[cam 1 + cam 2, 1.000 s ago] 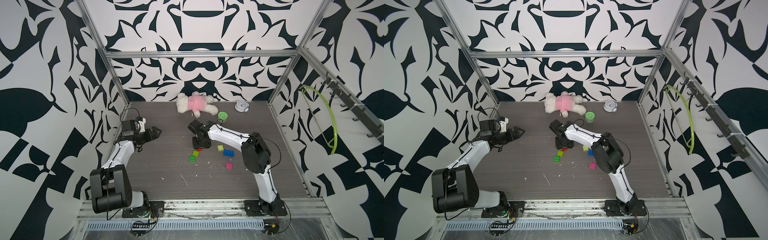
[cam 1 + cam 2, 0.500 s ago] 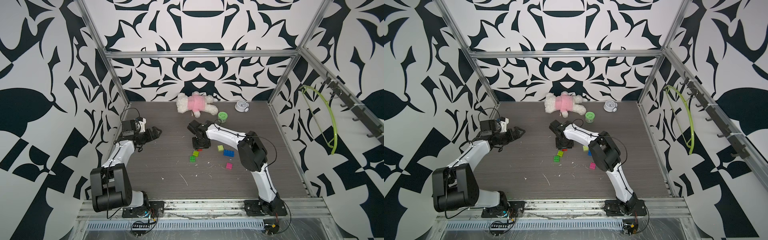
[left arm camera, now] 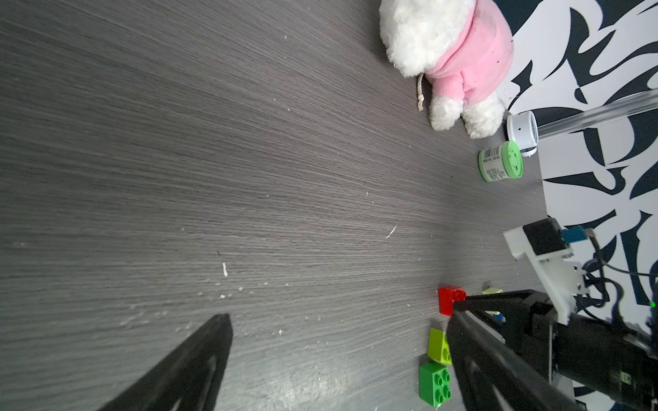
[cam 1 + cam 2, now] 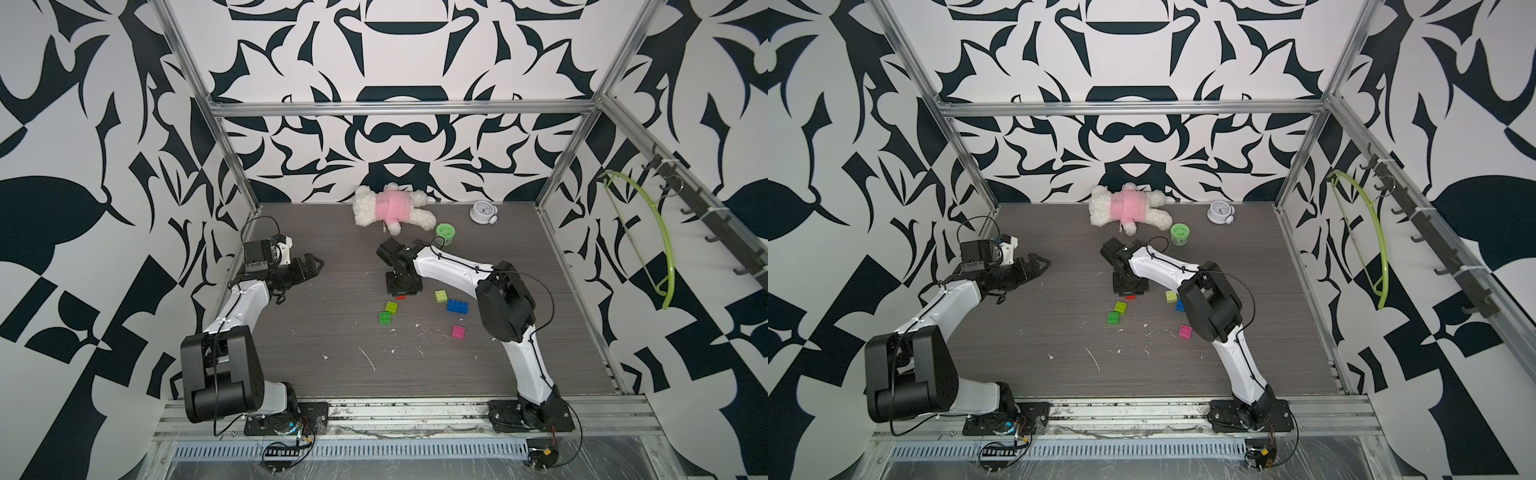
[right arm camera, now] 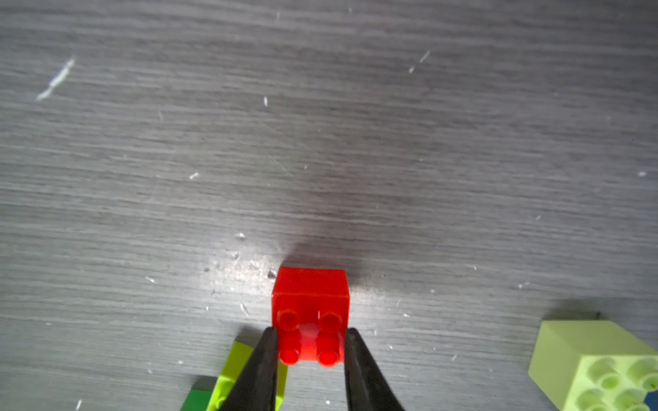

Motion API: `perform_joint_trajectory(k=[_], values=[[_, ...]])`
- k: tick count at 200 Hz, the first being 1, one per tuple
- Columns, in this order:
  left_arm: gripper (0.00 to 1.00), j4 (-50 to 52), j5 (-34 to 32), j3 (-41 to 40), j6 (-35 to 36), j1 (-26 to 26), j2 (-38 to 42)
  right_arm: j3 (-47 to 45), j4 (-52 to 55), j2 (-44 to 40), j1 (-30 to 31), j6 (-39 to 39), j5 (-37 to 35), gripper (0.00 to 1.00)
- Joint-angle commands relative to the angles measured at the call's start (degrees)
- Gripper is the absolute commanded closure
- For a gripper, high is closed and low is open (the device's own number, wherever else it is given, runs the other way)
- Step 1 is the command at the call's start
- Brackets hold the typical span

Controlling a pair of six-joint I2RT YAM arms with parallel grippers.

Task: Assemble the letter y with lego
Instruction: Pick up the lego brick from the center of the board, then place the lego brick at the center of the board.

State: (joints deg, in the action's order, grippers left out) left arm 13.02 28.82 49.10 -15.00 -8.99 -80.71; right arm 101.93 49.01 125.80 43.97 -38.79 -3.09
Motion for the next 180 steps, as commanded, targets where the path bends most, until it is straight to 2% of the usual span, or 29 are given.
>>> perform_joint_trajectory(k=[1, 58, 85, 118, 137, 180], values=[[0.01, -0.28, 0.89, -0.43, 0.15, -0.23, -0.34, 4.45, -0.61, 2.57, -0.11, -0.02, 0.69, 0.68], [0.01, -0.19, 0.94, -0.49, 0.15, -0.23, -0.15, 12.83, 0.78, 8.28, 0.59, 0.38, 1.44, 0.67], [0.01, -0.19, 0.89, -0.49, 0.15, -0.3, 0.08, 13.79, 1.09, 7.86, 0.77, 0.55, 0.57, 0.54], [0.01, -0.19, 1.07, -0.59, -0.02, -0.32, 0.53, 14.57, 1.98, 4.77, 1.36, 0.73, -1.56, 0.48], [0.01, -0.19, 1.24, -0.7, -0.28, -0.32, 0.67, 13.33, 3.5, 1.73, 2.06, 0.02, -3.67, 0.48], [0.01, -0.28, 1.64, -0.68, -0.72, -0.32, 0.91, 3.62, 3.19, -5.29, 3.79, -5.65, -4.17, 0.49]])
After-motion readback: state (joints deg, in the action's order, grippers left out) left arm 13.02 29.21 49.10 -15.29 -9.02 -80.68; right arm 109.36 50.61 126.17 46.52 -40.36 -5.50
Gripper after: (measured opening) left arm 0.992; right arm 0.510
